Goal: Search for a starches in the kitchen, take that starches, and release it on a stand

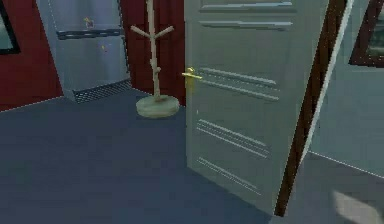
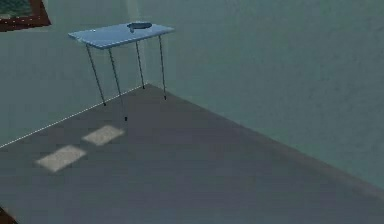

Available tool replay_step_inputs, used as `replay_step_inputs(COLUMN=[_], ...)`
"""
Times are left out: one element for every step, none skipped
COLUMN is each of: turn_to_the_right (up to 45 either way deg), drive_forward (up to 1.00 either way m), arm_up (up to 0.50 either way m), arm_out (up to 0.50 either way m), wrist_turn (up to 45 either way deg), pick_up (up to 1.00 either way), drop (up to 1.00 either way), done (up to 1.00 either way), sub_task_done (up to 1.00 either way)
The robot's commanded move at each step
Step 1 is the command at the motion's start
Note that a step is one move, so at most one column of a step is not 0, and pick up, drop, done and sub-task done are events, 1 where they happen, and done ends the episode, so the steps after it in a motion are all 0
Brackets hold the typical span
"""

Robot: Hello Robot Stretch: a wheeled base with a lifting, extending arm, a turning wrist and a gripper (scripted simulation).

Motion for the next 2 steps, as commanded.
replay_step_inputs(turn_to_the_right=[-45.0,-3.0], drive_forward=[0.00,0.00], arm_up=[0.00,0.00], arm_out=[0.00,0.00], wrist_turn=[0.0,0.0], pick_up=[0.00,0.00], drop=[0.00,0.00], done=[0.00,0.00], sub_task_done=[0.00,0.00])
